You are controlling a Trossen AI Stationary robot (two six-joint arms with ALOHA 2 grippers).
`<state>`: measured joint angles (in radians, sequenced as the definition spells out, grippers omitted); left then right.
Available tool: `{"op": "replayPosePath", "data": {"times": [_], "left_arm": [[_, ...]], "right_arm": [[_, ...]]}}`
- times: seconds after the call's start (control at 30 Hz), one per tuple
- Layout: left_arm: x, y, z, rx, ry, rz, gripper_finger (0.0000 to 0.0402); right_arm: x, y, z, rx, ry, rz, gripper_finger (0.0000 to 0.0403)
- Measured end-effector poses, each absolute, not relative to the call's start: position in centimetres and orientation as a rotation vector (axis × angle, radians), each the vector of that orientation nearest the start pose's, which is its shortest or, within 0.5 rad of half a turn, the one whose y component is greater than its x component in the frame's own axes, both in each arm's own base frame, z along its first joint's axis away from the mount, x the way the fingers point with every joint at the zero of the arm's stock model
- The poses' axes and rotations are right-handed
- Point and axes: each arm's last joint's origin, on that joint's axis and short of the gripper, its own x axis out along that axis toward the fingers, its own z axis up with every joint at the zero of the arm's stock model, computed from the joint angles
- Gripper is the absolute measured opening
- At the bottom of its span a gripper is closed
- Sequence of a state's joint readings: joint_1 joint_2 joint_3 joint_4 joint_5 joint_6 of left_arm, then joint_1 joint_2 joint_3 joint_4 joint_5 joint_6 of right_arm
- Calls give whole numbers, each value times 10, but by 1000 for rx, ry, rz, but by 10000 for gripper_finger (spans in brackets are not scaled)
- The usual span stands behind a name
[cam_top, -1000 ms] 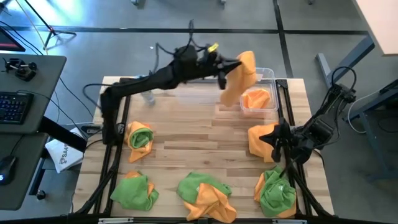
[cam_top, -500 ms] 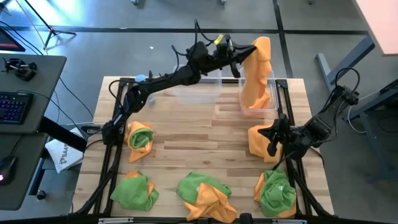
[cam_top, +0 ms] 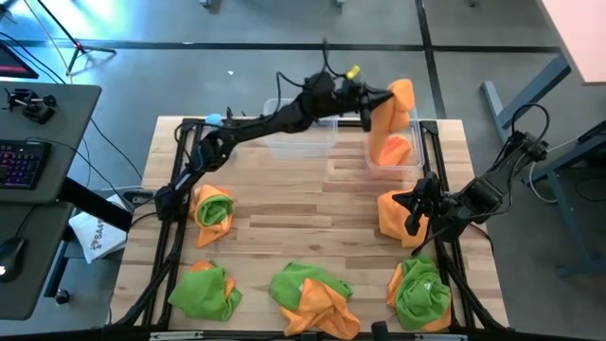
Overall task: Sort microfiber towel by color & place in baskets
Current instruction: Put the yellow towel into the right transparent bin
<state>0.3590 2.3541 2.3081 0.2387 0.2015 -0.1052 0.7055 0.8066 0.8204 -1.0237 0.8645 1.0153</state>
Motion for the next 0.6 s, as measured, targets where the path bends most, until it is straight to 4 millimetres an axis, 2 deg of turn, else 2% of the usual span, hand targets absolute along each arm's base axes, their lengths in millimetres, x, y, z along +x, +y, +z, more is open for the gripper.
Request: {"op": "replayPosePath", "data": {"times": [0.33, 0.47, 0.6], "left_arm": [[539, 188, 285, -253, 73, 155, 0], [547, 180, 265, -278, 145, 141, 2], [550, 169, 256, -286, 217, 127, 19]], "right_arm": [[111, 66, 284, 266, 546, -465, 0], [111, 66, 284, 265, 547, -464, 0], [111, 66, 284, 267, 547, -463, 0]]}}
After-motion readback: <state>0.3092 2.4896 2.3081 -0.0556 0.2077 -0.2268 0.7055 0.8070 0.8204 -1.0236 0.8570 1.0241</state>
